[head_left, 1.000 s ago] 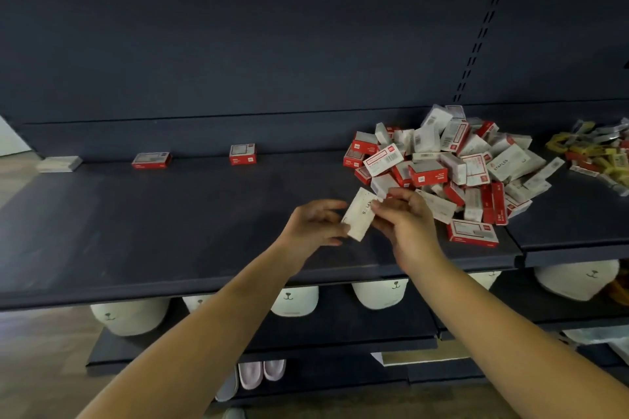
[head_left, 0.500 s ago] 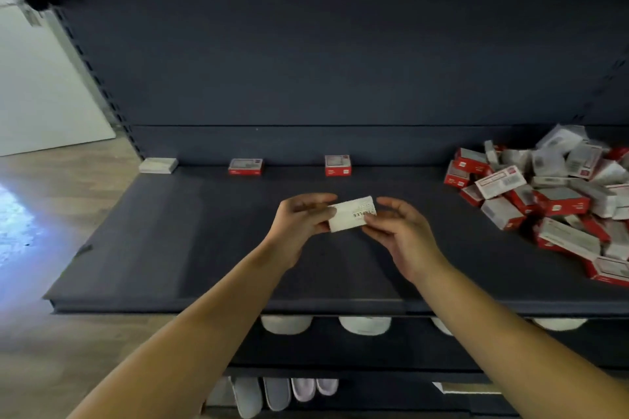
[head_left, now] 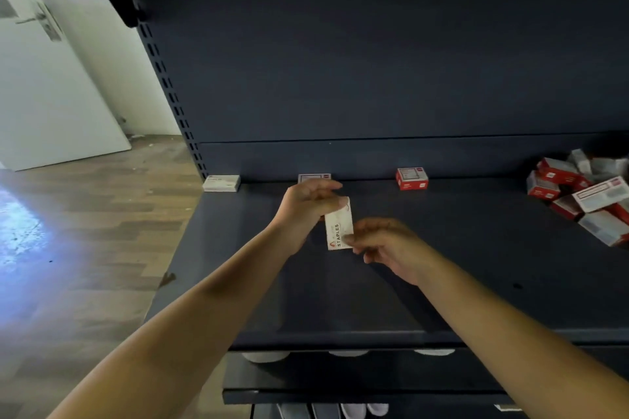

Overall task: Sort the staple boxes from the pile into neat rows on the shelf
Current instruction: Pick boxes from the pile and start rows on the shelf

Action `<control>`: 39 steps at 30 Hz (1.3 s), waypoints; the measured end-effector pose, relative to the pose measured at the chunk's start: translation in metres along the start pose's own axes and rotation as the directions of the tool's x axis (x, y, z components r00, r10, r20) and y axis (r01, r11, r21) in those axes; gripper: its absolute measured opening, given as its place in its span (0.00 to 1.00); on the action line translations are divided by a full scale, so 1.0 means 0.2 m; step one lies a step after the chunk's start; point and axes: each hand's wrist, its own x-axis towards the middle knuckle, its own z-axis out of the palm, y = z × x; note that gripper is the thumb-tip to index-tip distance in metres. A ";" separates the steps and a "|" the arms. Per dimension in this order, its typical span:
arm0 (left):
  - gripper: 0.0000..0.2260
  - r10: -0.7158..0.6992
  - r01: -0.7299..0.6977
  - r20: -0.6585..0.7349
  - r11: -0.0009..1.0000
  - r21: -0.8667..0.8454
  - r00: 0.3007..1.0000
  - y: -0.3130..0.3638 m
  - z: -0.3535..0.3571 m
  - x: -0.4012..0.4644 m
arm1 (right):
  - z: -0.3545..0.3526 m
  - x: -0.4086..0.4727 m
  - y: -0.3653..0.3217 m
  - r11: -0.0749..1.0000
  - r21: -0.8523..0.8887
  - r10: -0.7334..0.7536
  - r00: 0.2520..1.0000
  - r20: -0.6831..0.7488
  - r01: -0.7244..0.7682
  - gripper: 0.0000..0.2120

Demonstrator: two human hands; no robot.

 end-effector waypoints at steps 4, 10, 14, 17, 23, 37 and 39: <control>0.16 -0.022 0.022 0.015 1.000 -0.013 1.000 -0.04 -0.10 -0.01 | 0.11 0.06 0.01 0.967 0.253 0.030 0.999 -0.019 -0.024 0.05; 0.10 -0.067 0.068 0.085 0.998 -0.005 0.994 -0.09 -0.25 -0.05 | 0.21 0.12 -0.01 0.929 0.368 -0.044 0.999 -0.027 0.050 0.12; 0.08 -0.059 0.061 0.064 0.998 -0.025 0.996 -0.08 -0.32 -0.05 | 0.26 0.14 0.00 0.939 0.341 -0.028 0.999 -0.043 0.041 0.13; 0.08 -0.023 0.023 0.037 1.000 0.018 0.999 -0.08 -0.34 -0.05 | 0.32 0.16 0.01 0.943 0.328 -0.043 0.997 -0.061 0.060 0.12; 0.07 0.245 -0.291 0.159 0.756 0.586 0.956 -0.07 -0.35 -0.06 | 0.45 0.16 0.04 0.964 0.229 -0.112 0.988 -0.101 0.133 0.10; 0.10 0.268 -0.331 0.248 0.333 0.883 0.931 0.01 -0.54 0.01 | 0.58 0.30 -0.03 0.989 -0.147 -0.004 0.999 0.033 0.009 0.16; 0.15 0.228 -0.298 0.243 0.251 0.921 0.943 0.03 -0.61 0.04 | 0.56 0.33 -0.08 0.835 -0.550 -0.041 0.999 -0.009 0.030 0.20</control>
